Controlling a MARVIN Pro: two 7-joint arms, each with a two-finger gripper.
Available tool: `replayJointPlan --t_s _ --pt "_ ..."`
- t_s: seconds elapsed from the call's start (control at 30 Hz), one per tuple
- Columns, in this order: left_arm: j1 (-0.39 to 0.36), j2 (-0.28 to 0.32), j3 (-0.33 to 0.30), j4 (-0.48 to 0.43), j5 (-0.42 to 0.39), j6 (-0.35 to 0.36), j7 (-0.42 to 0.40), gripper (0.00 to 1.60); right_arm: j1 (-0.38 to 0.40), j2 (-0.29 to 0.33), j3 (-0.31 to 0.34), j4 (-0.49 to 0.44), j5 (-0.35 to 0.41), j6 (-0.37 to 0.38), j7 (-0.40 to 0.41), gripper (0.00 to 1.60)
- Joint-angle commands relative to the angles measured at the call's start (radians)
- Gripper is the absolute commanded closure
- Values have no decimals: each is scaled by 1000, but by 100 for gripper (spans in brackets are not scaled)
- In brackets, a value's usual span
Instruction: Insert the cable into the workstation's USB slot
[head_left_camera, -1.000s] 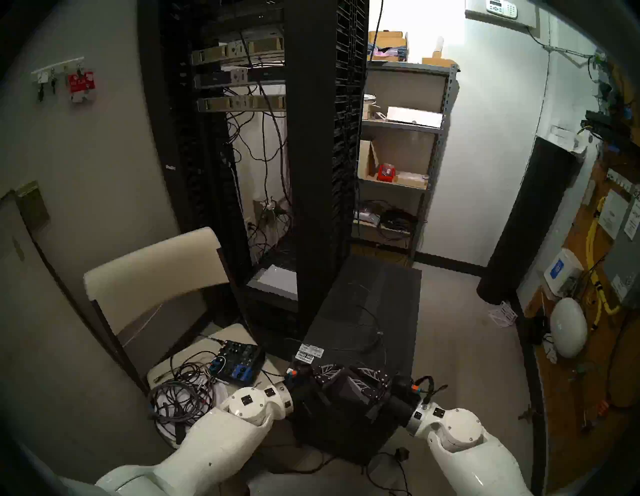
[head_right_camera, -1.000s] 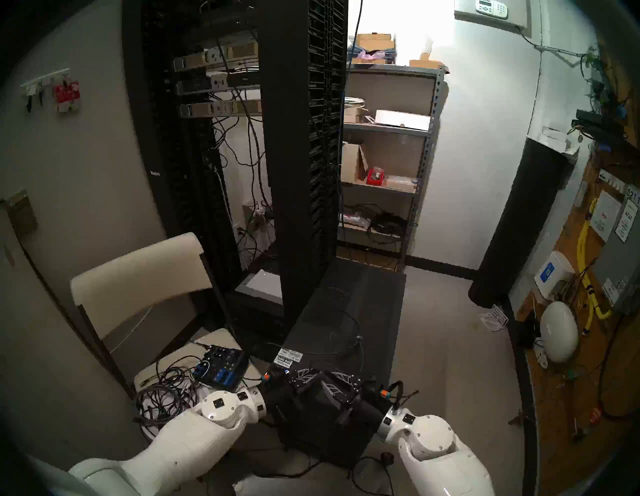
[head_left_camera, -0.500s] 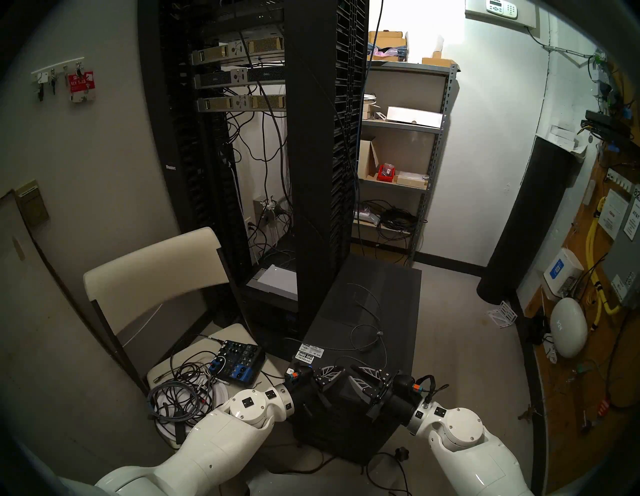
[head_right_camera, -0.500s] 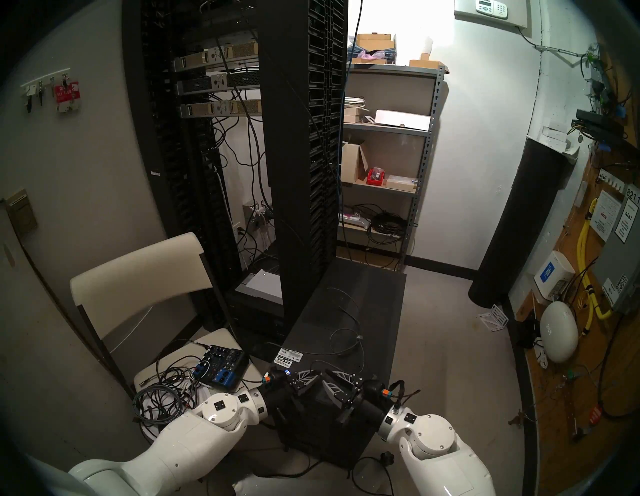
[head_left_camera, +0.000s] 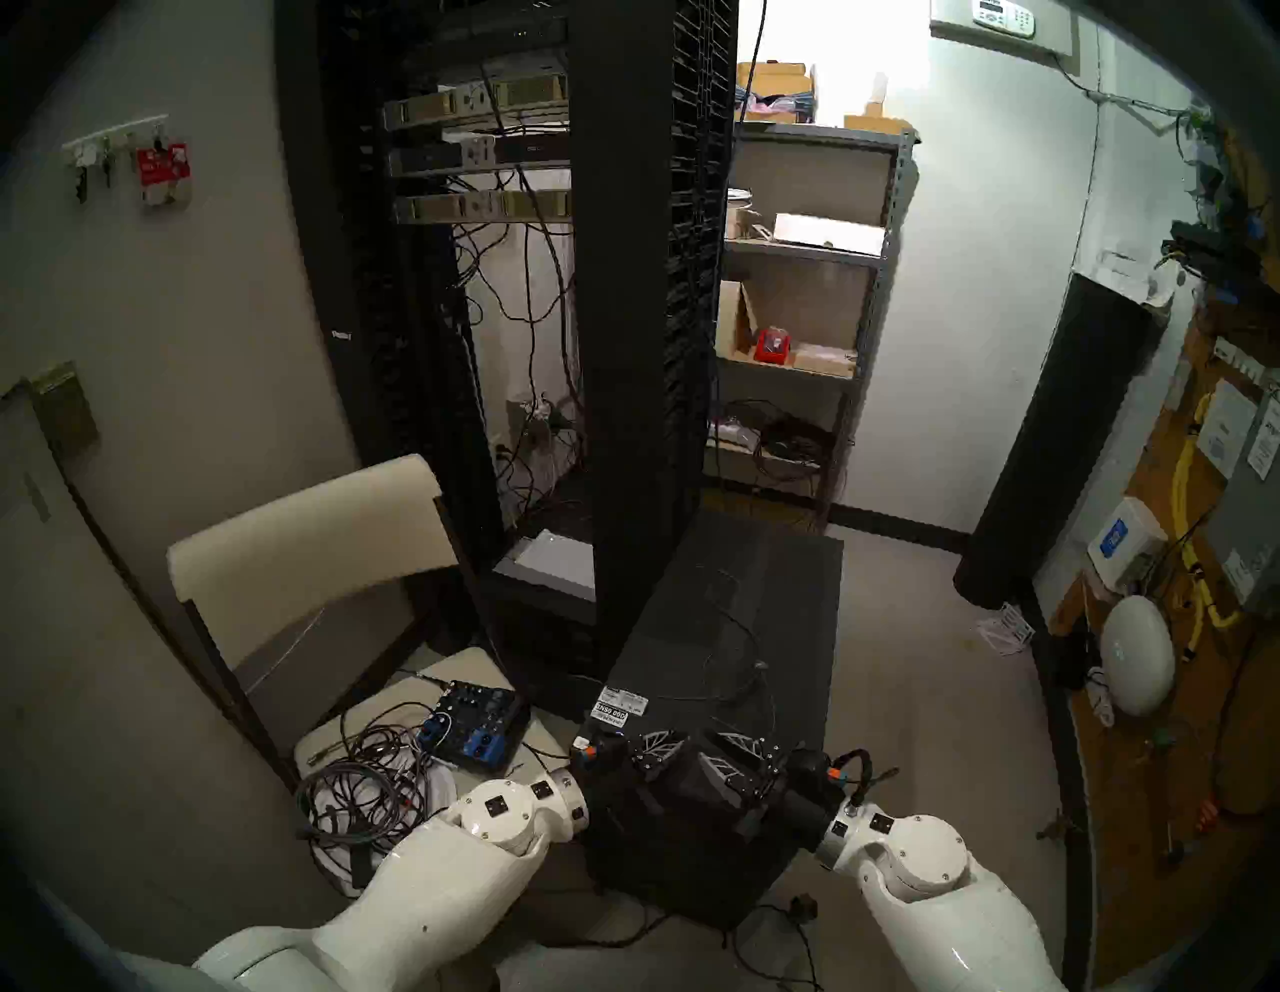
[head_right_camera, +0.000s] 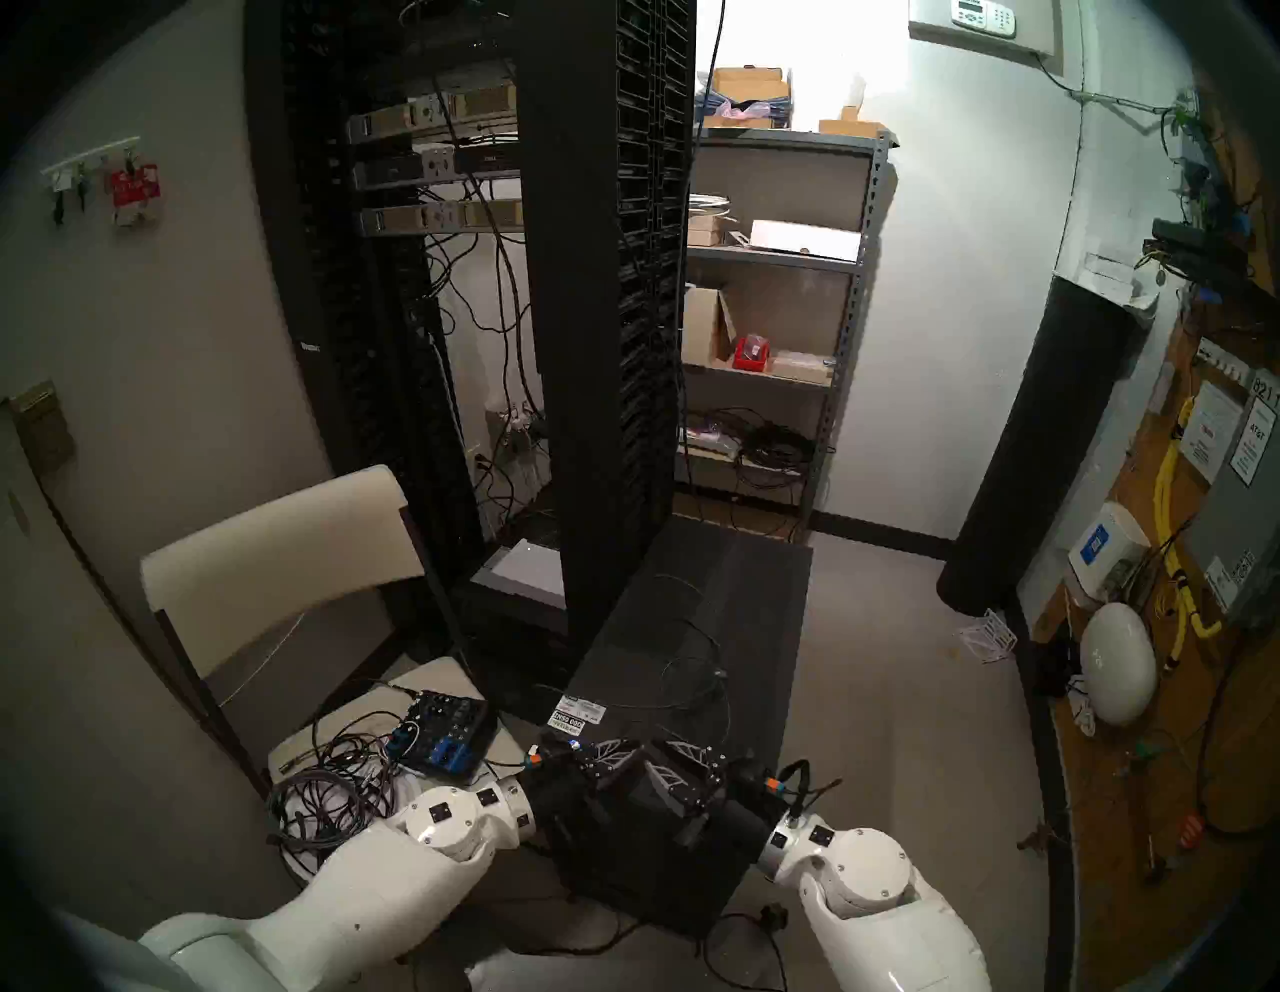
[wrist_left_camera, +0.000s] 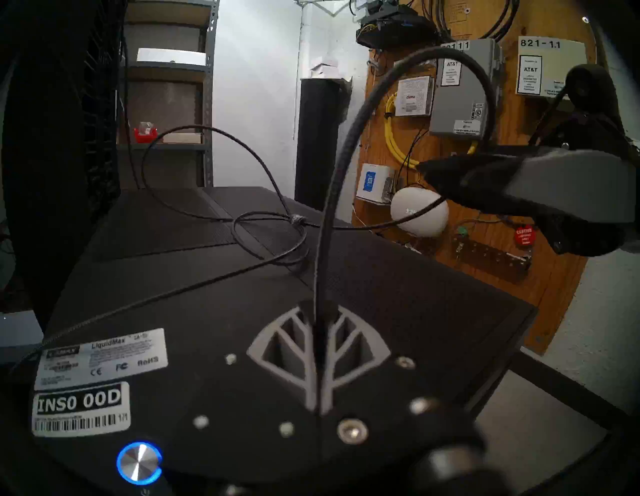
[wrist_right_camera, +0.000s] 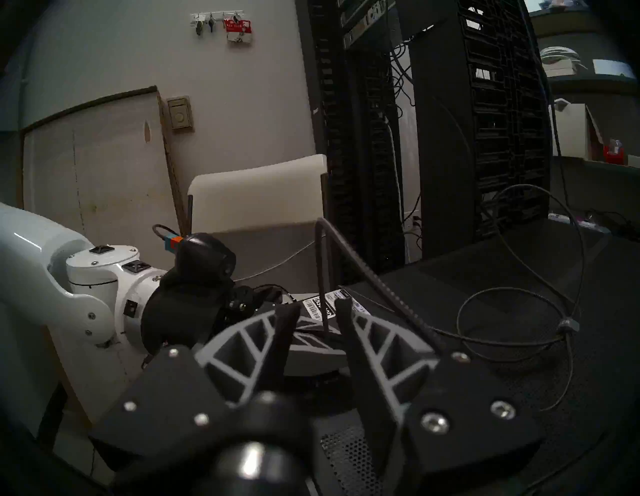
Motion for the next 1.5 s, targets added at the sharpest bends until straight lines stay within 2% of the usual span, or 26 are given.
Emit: replayJointPlan --t_s 0.0,0.37,0.5,0.57,0.6,0.63,0.7,0.73,0.77,0.8,0.83,0.9,0.93,1.2,1.47 --pt "29 20 0 10 0 28 5 160 17 -8 -5 -11 -1 2 0 70" --pt "64 44 -21 -104 -39 88 11 160 20 -12 -5 -9 -3 3 2 68" --pt "73 53 -21 -132 -47 102 3 148 20 -12 -5 -10 -4 4 4 70" --pt "81 52 -26 -144 -53 107 9 131 20 -12 -5 -11 -4 4 4 68" --pt "81 53 -26 -145 -55 109 7 116 20 -12 -5 -11 -4 5 5 69" --pt "84 50 -30 -147 -61 113 12 115 20 -12 -5 -11 -4 5 5 69" --pt "86 49 -32 -147 -62 110 14 88 20 -12 -5 -11 -5 6 6 70" --pt "89 46 -35 -147 -65 106 18 40 20 -12 -5 -11 -5 6 6 70" --pt "81 46 -32 -139 -75 115 -5 11 21 -12 -5 -10 -4 6 7 70" --pt "82 44 -34 -140 -74 117 1 24 21 -12 -5 -10 -5 5 7 70" --pt "84 43 -35 -141 -74 113 5 25 21 -12 -5 -9 -5 5 8 70" --pt "90 38 -40 -145 -79 111 12 14 21 -13 -5 -9 -5 5 9 69" --pt "90 38 -41 -147 -79 114 12 0 21 -13 -5 -8 -5 4 9 70" --pt "102 57 -70 -188 -121 141 -14 0 17 -10 -6 -9 -3 11 17 68" --pt "154 129 -114 -288 -165 171 -63 0 0 -5 0 -29 1 21 23 63"
